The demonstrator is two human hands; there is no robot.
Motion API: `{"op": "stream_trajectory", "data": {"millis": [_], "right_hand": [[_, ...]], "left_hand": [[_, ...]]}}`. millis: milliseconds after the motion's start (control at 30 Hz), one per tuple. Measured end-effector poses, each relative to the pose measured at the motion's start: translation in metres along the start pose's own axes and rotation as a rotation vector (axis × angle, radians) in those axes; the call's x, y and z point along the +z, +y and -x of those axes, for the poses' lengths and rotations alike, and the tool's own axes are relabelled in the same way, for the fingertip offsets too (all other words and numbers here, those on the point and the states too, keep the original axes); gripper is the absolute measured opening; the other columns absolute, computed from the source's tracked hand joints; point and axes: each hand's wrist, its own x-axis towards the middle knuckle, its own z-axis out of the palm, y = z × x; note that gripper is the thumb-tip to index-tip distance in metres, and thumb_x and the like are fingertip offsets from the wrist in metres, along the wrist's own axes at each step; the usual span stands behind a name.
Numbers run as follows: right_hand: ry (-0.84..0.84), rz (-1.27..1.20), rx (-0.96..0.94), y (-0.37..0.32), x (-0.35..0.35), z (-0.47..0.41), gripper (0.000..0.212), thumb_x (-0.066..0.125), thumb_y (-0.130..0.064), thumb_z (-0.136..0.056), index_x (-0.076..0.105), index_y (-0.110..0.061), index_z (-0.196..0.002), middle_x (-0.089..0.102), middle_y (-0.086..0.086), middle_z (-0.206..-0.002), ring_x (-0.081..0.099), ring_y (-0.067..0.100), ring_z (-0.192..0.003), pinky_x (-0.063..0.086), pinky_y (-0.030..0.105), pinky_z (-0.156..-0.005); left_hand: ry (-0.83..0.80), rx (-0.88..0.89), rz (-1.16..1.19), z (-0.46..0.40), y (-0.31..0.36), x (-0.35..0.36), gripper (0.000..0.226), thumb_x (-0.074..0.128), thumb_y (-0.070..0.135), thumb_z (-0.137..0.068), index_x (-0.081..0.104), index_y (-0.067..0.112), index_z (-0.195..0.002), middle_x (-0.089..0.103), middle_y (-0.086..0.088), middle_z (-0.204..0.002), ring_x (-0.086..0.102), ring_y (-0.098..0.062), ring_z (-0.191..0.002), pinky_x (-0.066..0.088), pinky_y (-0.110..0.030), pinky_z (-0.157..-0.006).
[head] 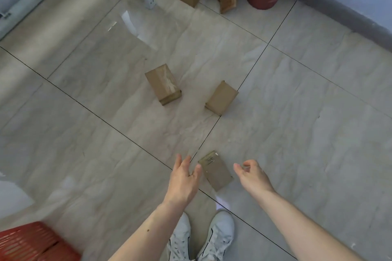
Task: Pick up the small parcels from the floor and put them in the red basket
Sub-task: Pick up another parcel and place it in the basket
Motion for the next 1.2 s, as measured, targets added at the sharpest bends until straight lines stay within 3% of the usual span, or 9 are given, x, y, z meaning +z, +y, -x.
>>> {"op": "stream_trajectory", "data": {"millis": [267,433,533,633,700,800,967,1200], "right_hand": [[-0.179,0.077,0.054,0.056,0.045,-0.097,0.052,0.049,-0.047,-0.093,0.038,-0.024,-0.139,0.045,0.013,-0.14,0.052,0.029,-0.118,0.045,0.035,-0.095],[-0.271,0.076,0.021,0.081,0.074,-0.147,0.057,0.047,-0.046,-0.096,0.03,-0.027,-0.147,0.037,0.007,-0.151,0.045,0.023,-0.13,0.038,0.031,-0.1],[-0.348,-0.023,0.102,0.089,0.085,-0.158,0.053,0.044,-0.049,-0.096,0.032,-0.033,-0.145,0.042,0.0,-0.144,0.055,0.026,-0.122,0.046,0.036,-0.091],[-0.336,-0.11,0.124,0.093,0.091,-0.163,0.034,0.045,-0.047,-0.096,0.05,-0.029,-0.124,0.058,0.0,-0.121,0.069,0.024,-0.091,0.054,0.038,-0.085],[-0.308,-0.124,0.12,0.089,0.089,-0.16,0.027,0.046,-0.043,-0.097,0.057,-0.025,-0.112,0.063,0.0,-0.109,0.068,0.022,-0.086,0.055,0.037,-0.086],[-0.307,-0.143,0.121,0.077,0.079,-0.14,0.029,0.048,-0.045,-0.094,0.059,-0.024,-0.11,0.067,0.0,-0.109,0.07,0.024,-0.092,0.056,0.034,-0.082],[-0.216,-0.111,0.058,0.043,0.052,-0.079,0.025,0.053,-0.044,-0.092,0.059,-0.023,-0.104,0.065,-0.001,-0.102,0.066,0.025,-0.099,0.056,0.039,-0.087],[-0.13,-0.084,-0.06,-0.022,0.008,0.024,0.028,0.055,-0.051,-0.088,0.055,-0.026,-0.102,0.061,-0.012,-0.09,0.062,0.019,-0.095,0.053,0.042,-0.091]], "left_hand": [[-0.08,-0.059,-0.005,-0.093,-0.049,0.072,0.059,0.043,0.032,-0.1,0.02,0.02,-0.153,-0.003,-0.003,-0.163,0.005,-0.014,-0.151,0.018,-0.024,-0.113],[-0.103,-0.096,-0.022,-0.148,-0.093,0.104,0.061,0.043,0.03,-0.101,0.016,0.02,-0.154,-0.004,0.001,-0.163,0.017,-0.014,-0.148,0.017,-0.025,-0.114],[-0.112,-0.087,0.011,-0.168,-0.11,0.117,0.058,0.048,0.023,-0.098,0.026,0.021,-0.152,0.022,0.0,-0.159,0.033,-0.017,-0.14,0.028,-0.031,-0.114],[-0.096,-0.082,0.049,-0.175,-0.117,0.127,0.04,0.051,0.014,-0.093,0.05,0.02,-0.133,0.055,-0.006,-0.132,0.055,-0.021,-0.105,0.044,-0.027,-0.088],[-0.077,-0.079,0.039,-0.172,-0.114,0.126,0.037,0.051,0.016,-0.093,0.052,0.019,-0.13,0.055,-0.006,-0.127,0.057,-0.025,-0.106,0.045,-0.029,-0.085],[-0.05,-0.076,0.073,-0.152,-0.099,0.113,0.037,0.051,0.015,-0.094,0.051,0.018,-0.131,0.049,-0.003,-0.126,0.053,-0.02,-0.109,0.04,-0.025,-0.087],[-0.013,-0.064,0.118,-0.091,-0.062,0.075,0.048,0.057,0.01,-0.09,0.047,0.016,-0.137,0.045,-0.006,-0.132,0.053,-0.028,-0.118,0.044,-0.044,-0.103],[0.087,0.044,0.128,0.002,-0.004,0.002,0.05,0.063,0.01,-0.086,0.047,0.017,-0.133,0.047,-0.001,-0.124,0.056,-0.025,-0.107,0.047,-0.04,-0.096]]}}
